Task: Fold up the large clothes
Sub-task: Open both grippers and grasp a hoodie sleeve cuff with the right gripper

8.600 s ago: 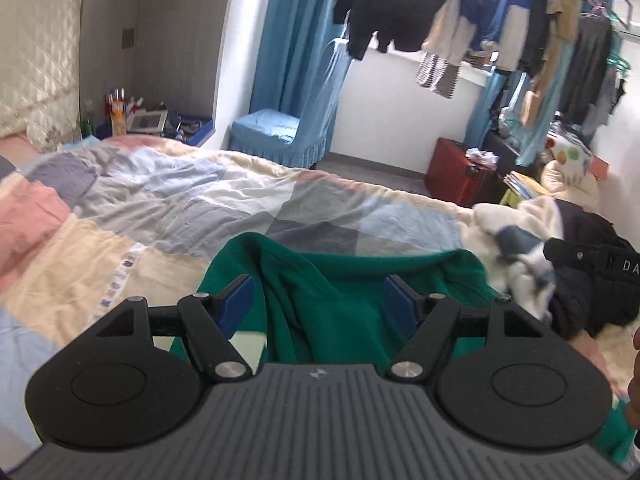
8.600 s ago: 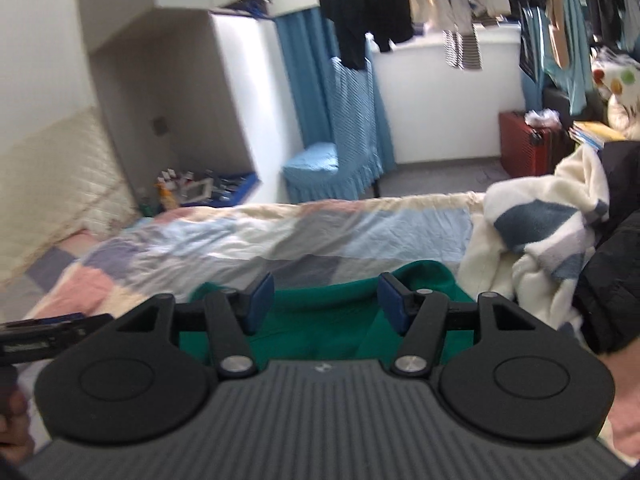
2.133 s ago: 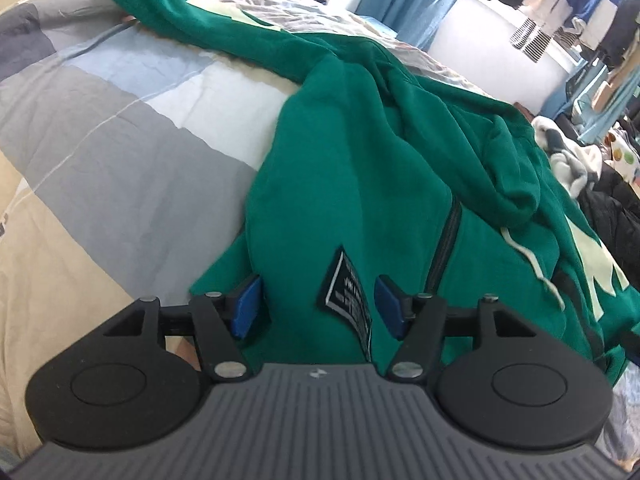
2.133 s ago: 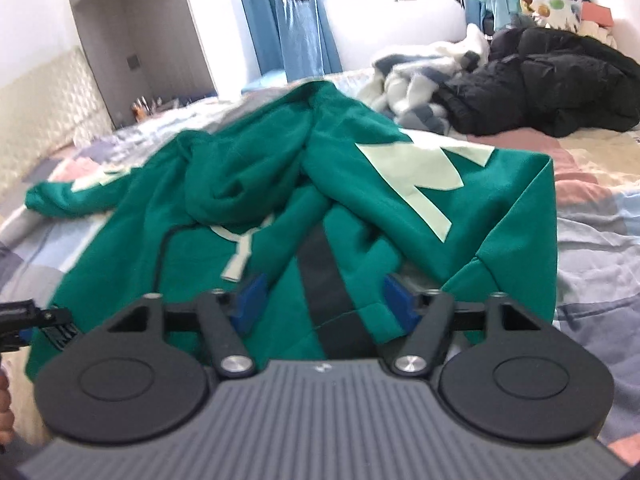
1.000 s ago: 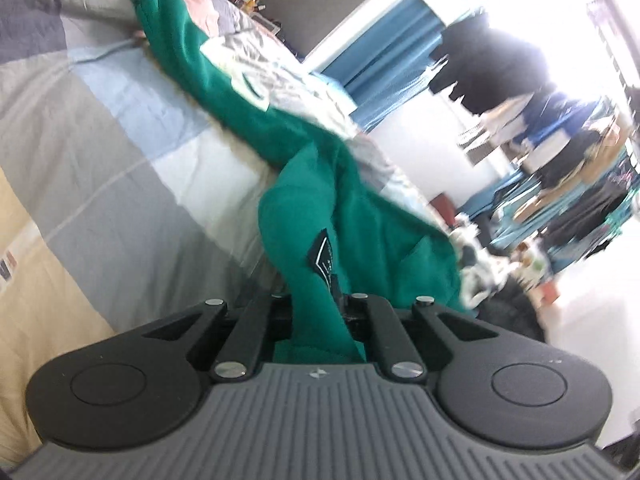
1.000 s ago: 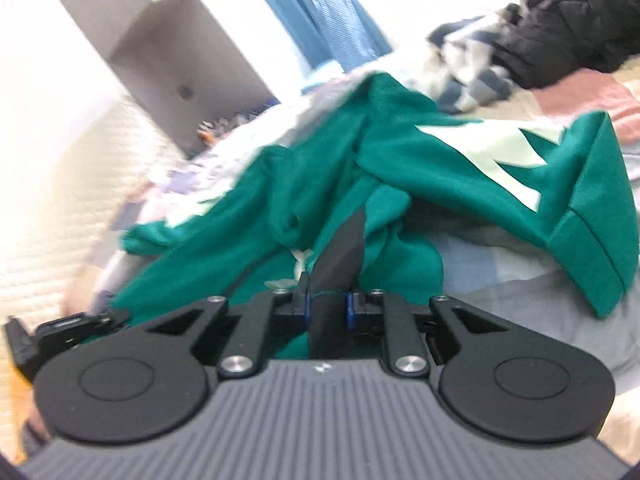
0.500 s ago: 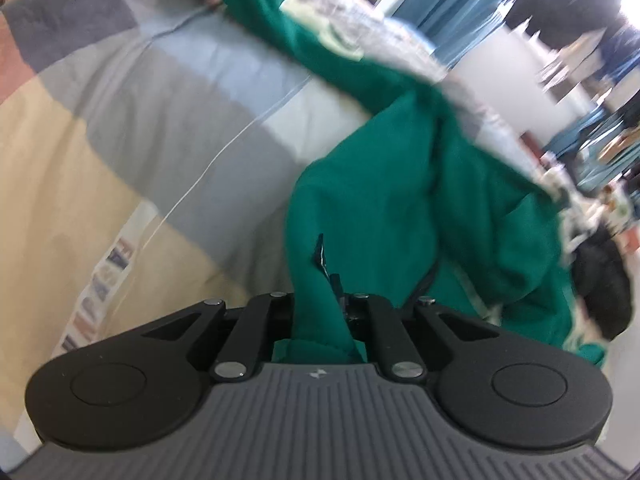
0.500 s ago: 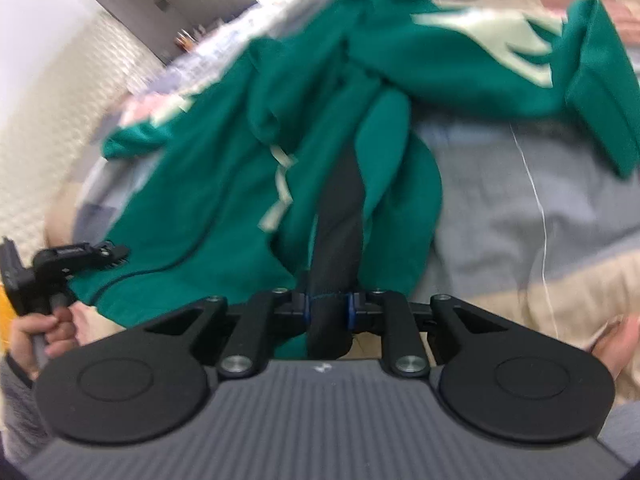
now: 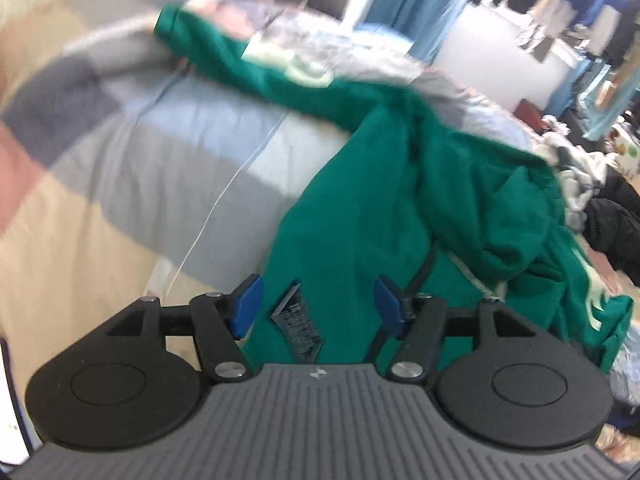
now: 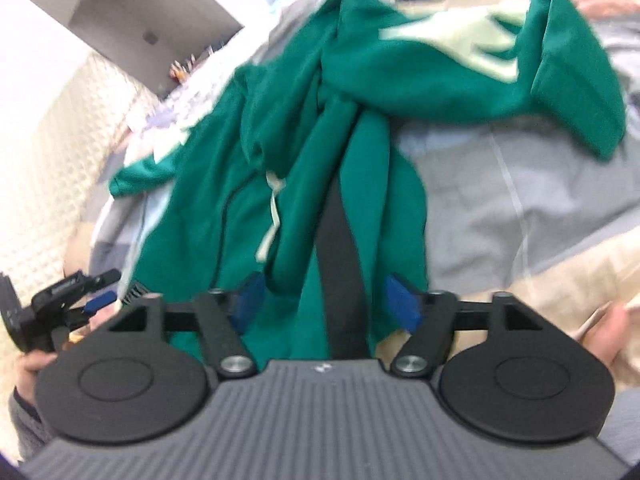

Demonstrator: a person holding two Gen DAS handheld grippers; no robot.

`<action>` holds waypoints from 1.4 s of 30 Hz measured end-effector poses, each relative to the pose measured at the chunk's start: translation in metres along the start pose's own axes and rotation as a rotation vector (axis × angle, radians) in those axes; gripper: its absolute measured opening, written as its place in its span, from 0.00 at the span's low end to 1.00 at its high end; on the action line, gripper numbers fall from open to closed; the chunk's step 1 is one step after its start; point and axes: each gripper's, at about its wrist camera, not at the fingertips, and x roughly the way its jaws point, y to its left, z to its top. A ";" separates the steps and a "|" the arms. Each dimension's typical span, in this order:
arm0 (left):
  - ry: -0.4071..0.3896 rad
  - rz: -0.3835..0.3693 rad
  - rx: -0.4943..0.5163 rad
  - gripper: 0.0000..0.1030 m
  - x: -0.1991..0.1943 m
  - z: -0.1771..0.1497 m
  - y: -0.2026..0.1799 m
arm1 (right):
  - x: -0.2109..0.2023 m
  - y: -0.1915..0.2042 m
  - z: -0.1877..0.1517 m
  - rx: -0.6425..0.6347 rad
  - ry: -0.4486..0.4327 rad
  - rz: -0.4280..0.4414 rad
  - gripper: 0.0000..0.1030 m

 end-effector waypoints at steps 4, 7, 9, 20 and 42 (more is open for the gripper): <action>-0.067 -0.052 0.080 0.65 -0.025 -0.003 -0.040 | -0.025 -0.008 0.019 -0.050 -0.100 -0.037 0.70; -0.089 -0.117 0.133 0.65 -0.031 -0.008 -0.081 | -0.040 -0.022 0.037 -0.041 -0.168 -0.073 0.70; -0.088 -0.165 0.155 0.65 -0.027 -0.012 -0.108 | -0.048 -0.035 0.050 -0.025 -0.206 -0.100 0.70; -0.030 -0.302 0.331 0.65 0.048 -0.047 -0.239 | -0.041 -0.127 0.117 0.032 -0.310 -0.308 0.70; 0.066 -0.276 0.371 0.65 0.192 -0.105 -0.249 | -0.031 -0.215 0.152 0.070 -0.450 -0.308 0.09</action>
